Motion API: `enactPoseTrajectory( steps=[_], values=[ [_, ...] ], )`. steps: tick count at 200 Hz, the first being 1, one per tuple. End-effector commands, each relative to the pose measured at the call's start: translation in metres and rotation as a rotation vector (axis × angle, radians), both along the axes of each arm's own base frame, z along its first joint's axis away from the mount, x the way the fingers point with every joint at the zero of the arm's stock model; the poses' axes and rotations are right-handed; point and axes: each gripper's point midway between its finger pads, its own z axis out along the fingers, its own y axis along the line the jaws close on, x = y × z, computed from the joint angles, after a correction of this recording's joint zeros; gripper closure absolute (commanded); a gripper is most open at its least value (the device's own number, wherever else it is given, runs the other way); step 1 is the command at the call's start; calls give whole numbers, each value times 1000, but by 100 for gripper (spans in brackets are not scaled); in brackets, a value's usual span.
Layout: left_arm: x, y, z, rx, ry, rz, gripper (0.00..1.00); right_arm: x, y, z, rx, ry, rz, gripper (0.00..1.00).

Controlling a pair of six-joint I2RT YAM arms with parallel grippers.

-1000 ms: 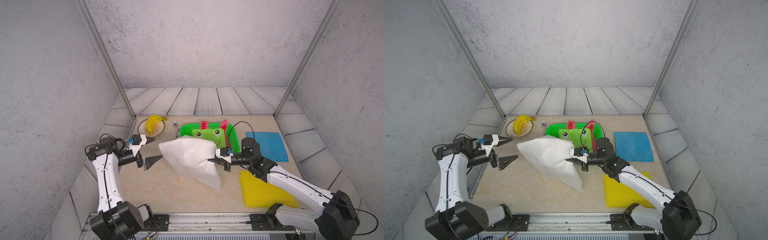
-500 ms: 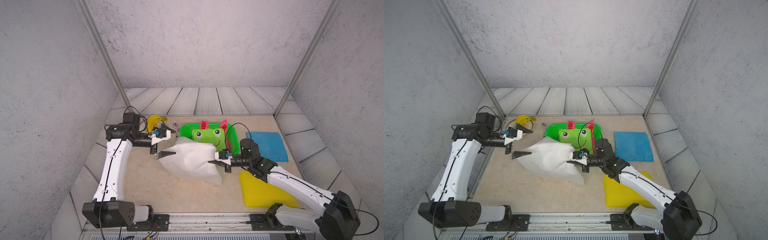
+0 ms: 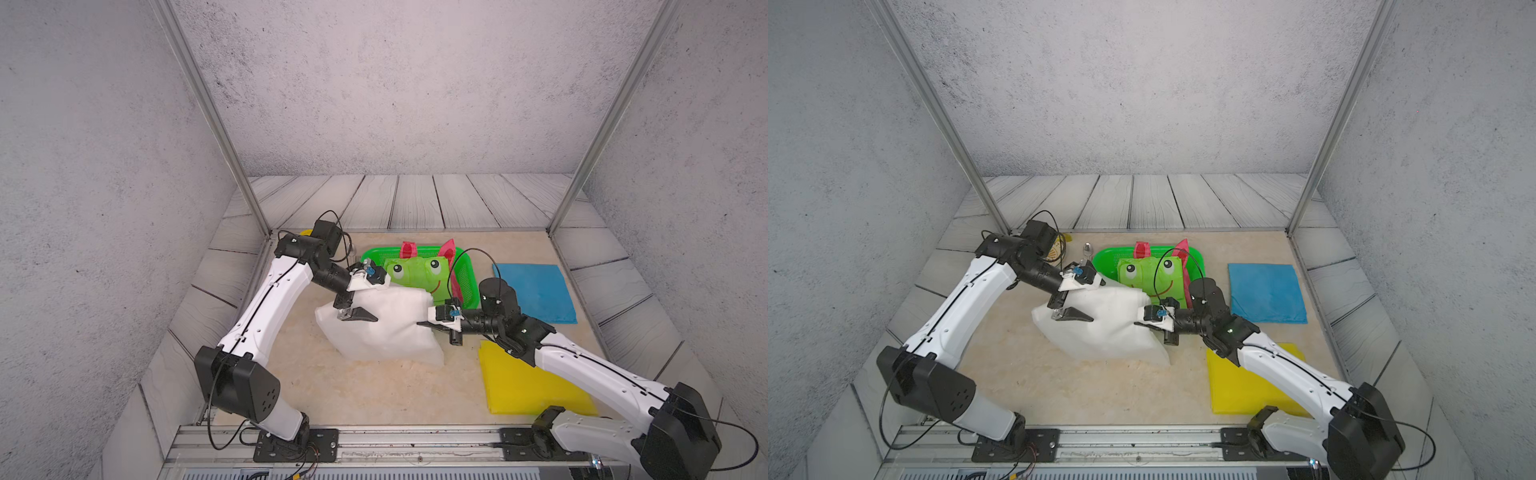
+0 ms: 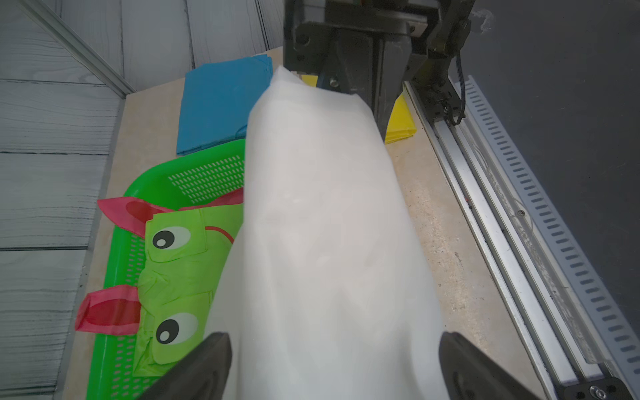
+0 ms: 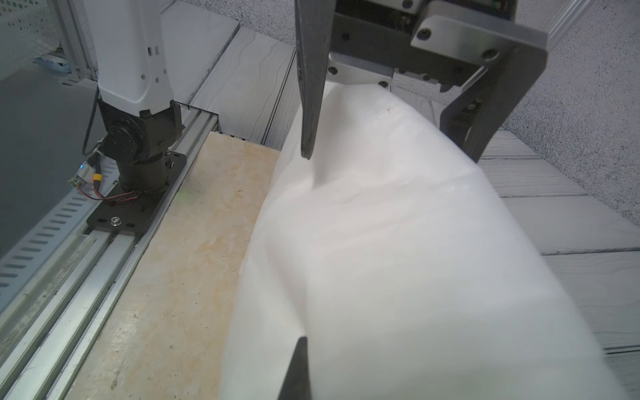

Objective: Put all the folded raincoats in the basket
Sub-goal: Pick up the raincoat from the center of the board.

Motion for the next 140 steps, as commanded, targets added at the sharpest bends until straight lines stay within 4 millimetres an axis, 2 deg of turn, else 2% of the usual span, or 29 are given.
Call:
enactPoseTrajectory(
  steps=[1, 21, 46, 56, 81, 116, 125, 140],
  values=[
    [-11, -3, 2, 27, 57, -9, 1, -3, -2, 6, 4, -42, -1, 100],
    [-26, -5, 1, 40, 117, -52, 6, -1, -2, 5, 5, -51, -9, 100],
    [-39, -3, -1, 55, 188, -73, 22, 1, -3, 3, 0, -57, -19, 100],
    [-43, -1, -3, 70, 199, -87, 32, 2, -3, 2, -3, -58, -23, 100],
    [-43, 3, -5, 90, 193, -86, 70, 3, -4, 1, -10, -46, -38, 100],
    [-40, 4, 2, 81, 128, -57, 100, 7, -6, -5, -33, -6, -70, 100],
    [-40, 5, 5, 74, 102, -48, 100, 9, -6, -6, -35, 5, -85, 100],
    [-42, 6, 11, 58, 49, -41, 100, 10, -7, -6, -34, 45, -111, 88]
  ],
)
